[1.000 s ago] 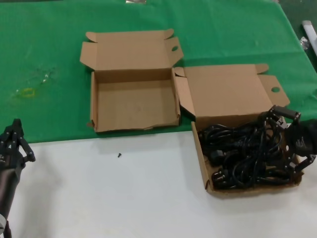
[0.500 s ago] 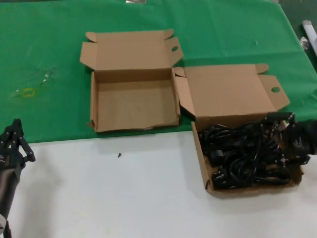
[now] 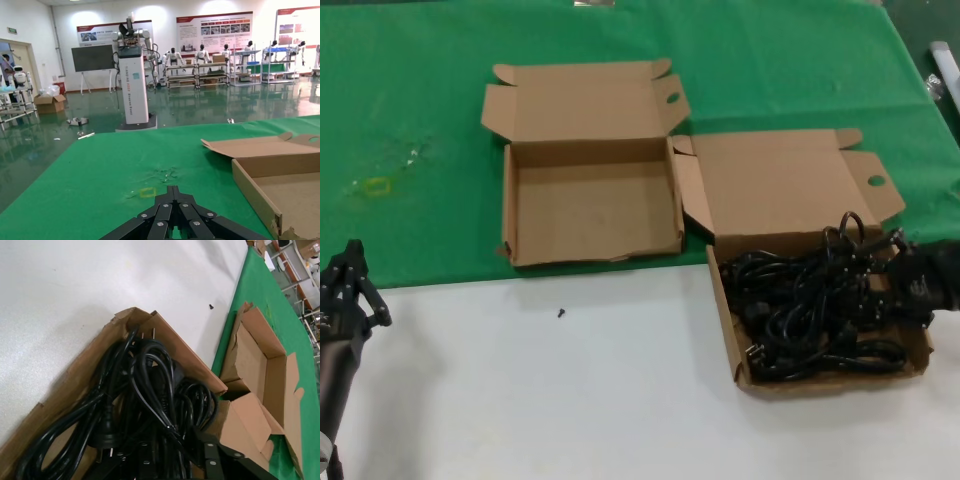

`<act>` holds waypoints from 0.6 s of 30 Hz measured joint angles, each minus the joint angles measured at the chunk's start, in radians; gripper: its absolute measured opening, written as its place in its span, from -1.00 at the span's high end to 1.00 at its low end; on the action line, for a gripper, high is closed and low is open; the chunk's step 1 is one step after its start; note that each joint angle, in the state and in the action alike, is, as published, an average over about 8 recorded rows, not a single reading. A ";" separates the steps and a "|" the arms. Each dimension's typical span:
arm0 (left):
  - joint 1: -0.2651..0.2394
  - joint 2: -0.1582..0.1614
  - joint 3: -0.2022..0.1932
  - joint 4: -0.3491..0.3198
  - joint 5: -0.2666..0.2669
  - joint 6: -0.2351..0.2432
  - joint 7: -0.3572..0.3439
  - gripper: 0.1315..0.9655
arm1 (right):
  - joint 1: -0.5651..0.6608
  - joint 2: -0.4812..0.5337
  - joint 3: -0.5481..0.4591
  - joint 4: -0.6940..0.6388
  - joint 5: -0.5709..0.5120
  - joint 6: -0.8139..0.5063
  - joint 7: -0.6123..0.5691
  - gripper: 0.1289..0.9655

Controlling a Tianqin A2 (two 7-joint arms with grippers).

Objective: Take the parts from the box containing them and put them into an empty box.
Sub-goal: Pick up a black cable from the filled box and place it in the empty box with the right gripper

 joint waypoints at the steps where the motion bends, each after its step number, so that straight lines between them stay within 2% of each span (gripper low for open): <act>1: 0.000 0.000 0.000 0.000 0.000 0.000 0.000 0.97 | 0.001 0.000 0.000 0.000 0.000 0.000 0.001 0.46; 3: 0.000 0.000 0.000 0.000 0.000 0.000 0.000 0.97 | 0.003 0.002 0.001 0.004 0.000 0.001 0.005 0.57; 7: 0.000 0.000 0.000 0.000 0.000 0.000 0.000 0.97 | 0.001 0.011 0.007 0.020 0.003 0.004 0.023 0.57; 15: 0.000 0.000 0.000 0.000 0.000 0.000 0.000 0.97 | -0.003 0.043 0.021 0.077 0.009 0.012 0.097 0.74; 18: 0.000 0.000 0.000 0.000 0.000 0.000 0.000 0.97 | -0.002 0.055 0.027 0.101 0.010 0.018 0.136 0.75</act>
